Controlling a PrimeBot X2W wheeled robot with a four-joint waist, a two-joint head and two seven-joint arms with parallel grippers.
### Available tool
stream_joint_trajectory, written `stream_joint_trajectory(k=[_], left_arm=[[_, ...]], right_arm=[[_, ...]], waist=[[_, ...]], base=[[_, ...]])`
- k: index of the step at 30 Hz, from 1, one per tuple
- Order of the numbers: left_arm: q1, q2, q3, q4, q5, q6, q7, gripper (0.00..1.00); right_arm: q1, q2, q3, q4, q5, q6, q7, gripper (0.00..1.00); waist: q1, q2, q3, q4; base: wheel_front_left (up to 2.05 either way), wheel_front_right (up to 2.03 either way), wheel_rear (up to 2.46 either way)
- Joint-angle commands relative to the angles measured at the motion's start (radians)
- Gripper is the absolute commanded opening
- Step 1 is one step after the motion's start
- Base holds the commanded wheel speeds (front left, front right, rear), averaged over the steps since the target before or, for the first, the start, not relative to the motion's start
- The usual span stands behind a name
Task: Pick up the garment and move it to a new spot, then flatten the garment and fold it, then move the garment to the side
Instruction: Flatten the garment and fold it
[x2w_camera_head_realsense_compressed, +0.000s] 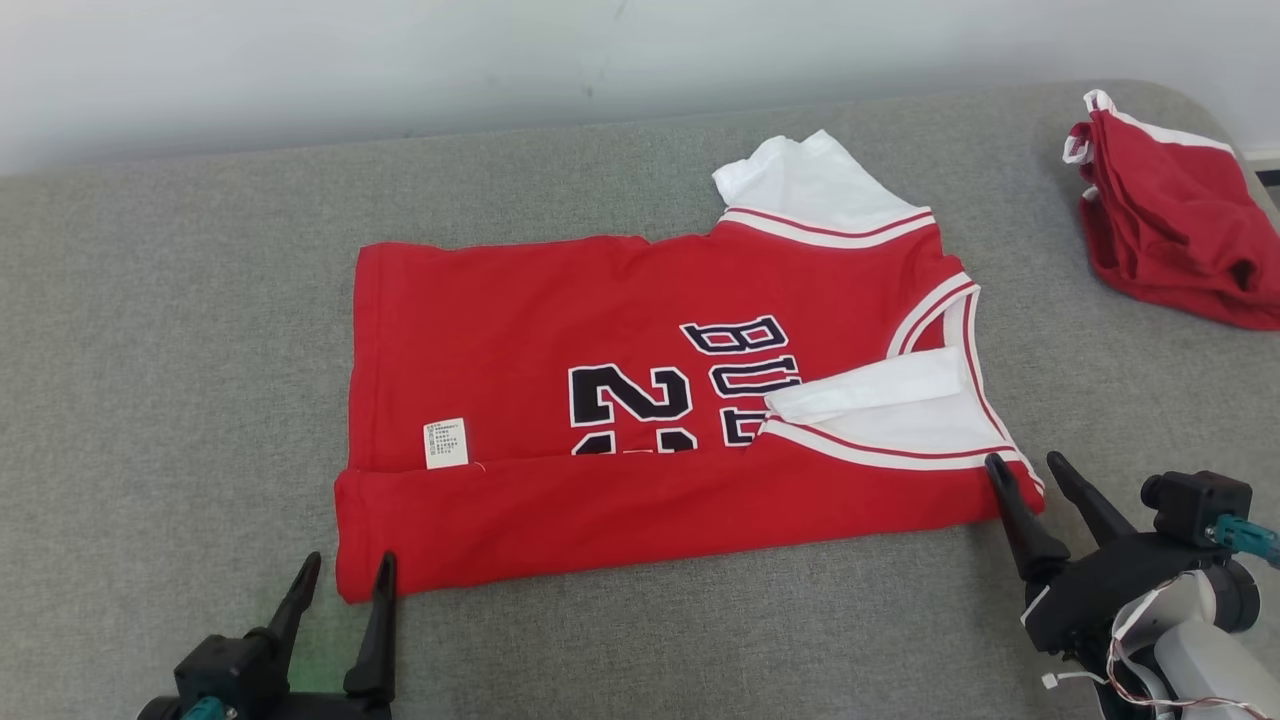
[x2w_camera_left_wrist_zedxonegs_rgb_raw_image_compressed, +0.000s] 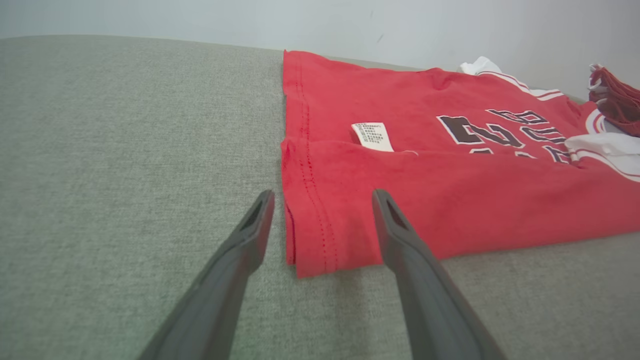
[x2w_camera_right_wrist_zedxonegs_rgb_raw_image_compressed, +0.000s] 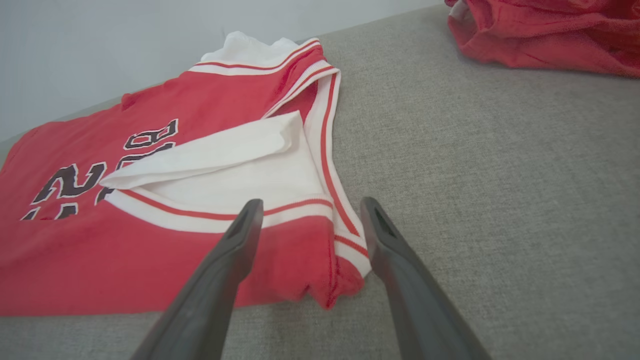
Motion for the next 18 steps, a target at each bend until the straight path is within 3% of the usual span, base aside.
stream_joint_trajectory(k=[1, 5, 6, 7, 8, 9, 10, 12, 18], left_arm=[[-0.001, -0.003, 0.003, 0.011, 0.008, 0.003, -0.003, 1.00], [-0.025, -0.009, -0.002, 0.059, 0.009, 0.000, -0.003, 1.00], [-0.029, -0.012, -0.004, 0.072, 0.006, -0.001, -0.003, 1.00], [-0.029, -0.012, -0.004, 0.072, 0.006, -0.001, -0.003, 1.00], [-0.035, -0.018, -0.005, 0.085, -0.003, -0.003, -0.003, 1.00], [-0.041, -0.025, -0.007, 0.102, -0.015, -0.007, -0.002, 1.00], [-0.047, -0.026, -0.013, 0.117, -0.017, -0.010, 0.000, 0.48], [-0.062, -0.031, -0.021, 0.145, -0.027, -0.013, 0.000, 0.00], [-0.072, -0.038, -0.026, 0.193, -0.046, -0.019, -0.002, 0.00]], right_arm=[[0.002, 0.008, -0.003, 0.013, -0.013, -0.003, -0.005, 1.00], [-0.013, 0.020, 0.012, 0.050, -0.051, -0.003, -0.008, 1.00], [-0.016, 0.027, 0.015, 0.058, -0.056, -0.003, -0.009, 0.93], [-0.016, 0.027, 0.015, 0.058, -0.056, -0.003, -0.009, 0.93], [-0.019, 0.031, 0.017, 0.066, -0.058, -0.003, -0.011, 0.39], [-0.023, 0.035, 0.018, 0.074, -0.059, -0.003, -0.012, 0.00], [-0.026, 0.037, 0.020, 0.081, -0.059, -0.003, -0.015, 0.00], [-0.031, 0.048, 0.027, 0.096, -0.060, -0.003, -0.019, 0.00], [-0.026, 0.062, 0.038, 0.115, -0.041, -0.003, -0.040, 0.00]], waist=[[0.0001, -0.0001, 0.003, -0.001], [0.0001, -0.0001, 0.006, -0.003], [0.0001, -0.0001, 0.006, -0.005], [0.0001, -0.0001, 0.006, -0.005], [0.0001, -0.0001, 0.006, -0.006], [0.0001, -0.0001, 0.006, -0.008], [0.0001, -0.0001, 0.005, -0.008], [0.0001, -0.0001, 0.002, -0.011], [0.0001, -0.0001, -0.027, 0.000]], base=[[0.00, 0.00, 0.00], [0.00, 0.00, 0.00], [0.00, 0.00, 0.00], [0.00, 0.00, 0.00], [0.00, 0.00, 0.00], [0.00, 0.00, 0.00], [0.00, 0.00, 0.00], [0.00, 0.00, 0.00], [0.00, 0.00, 0.00]])
